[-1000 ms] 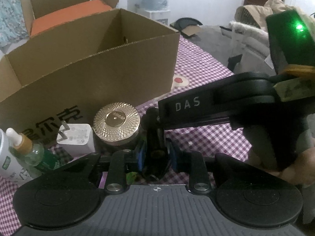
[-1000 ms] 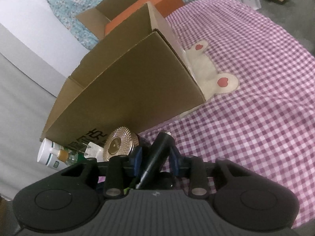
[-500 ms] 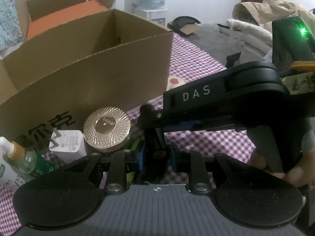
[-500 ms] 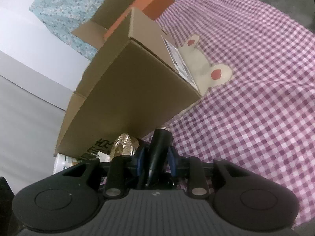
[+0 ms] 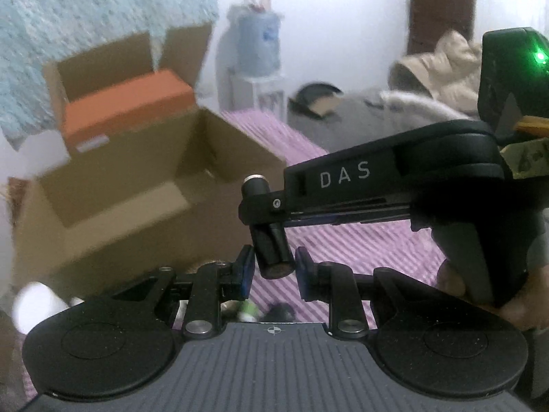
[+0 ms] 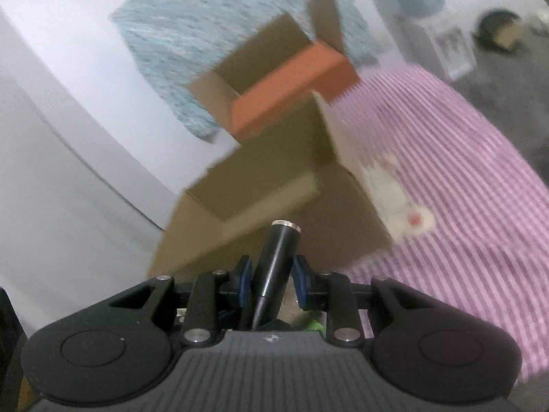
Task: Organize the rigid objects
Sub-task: 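Carry the black cylinder into the cardboard box and open the right gripper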
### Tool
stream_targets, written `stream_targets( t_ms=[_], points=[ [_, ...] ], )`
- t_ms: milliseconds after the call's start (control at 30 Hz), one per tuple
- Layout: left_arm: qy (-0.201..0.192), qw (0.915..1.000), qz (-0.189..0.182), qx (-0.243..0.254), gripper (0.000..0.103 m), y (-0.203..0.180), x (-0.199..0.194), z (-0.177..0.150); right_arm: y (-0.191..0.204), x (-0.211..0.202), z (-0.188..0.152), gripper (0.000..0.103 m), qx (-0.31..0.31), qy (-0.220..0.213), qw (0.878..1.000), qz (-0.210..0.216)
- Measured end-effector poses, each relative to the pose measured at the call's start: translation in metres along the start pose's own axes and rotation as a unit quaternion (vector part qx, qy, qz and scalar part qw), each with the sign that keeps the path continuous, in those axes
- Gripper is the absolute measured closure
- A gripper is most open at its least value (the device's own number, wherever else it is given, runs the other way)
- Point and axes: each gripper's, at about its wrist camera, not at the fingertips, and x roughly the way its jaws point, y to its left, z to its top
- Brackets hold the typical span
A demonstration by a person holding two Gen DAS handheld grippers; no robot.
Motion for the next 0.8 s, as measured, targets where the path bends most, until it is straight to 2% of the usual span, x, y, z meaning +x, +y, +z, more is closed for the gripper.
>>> stream_targets(
  t_ms=[100,200,333,467,600,800],
  points=[
    [-0.016,0.9994,0.027,-0.018,0.079,0.015,-0.010,0.015,0.024,0.007,0.017,0.075,-0.028,0.003,0.999,0.028],
    [-0.021,0.9974,0.059,-0.034,0.079,0.035,-0.014,0.028,0.044,0.034,0.031,0.075,-0.051,0.019,0.996,0.067],
    [0.010,0.9936,0.091,-0.066,0.079,0.068,0.004,0.042,0.062,0.086,0.055,0.075,-0.059,0.074,0.991,0.100],
    [0.058,0.9876,0.105,-0.101,0.079,0.102,0.038,0.049,0.068,0.144,0.070,0.076,-0.043,0.144,0.984,0.094],
    [0.101,0.9781,0.120,-0.137,0.078,0.137,0.068,0.053,0.064,0.200,0.083,0.077,-0.016,0.205,0.975,0.079],
    [0.125,0.9667,0.157,-0.158,0.074,0.163,0.087,0.056,0.068,0.261,0.082,0.078,-0.002,0.251,0.967,0.047]
  ],
)
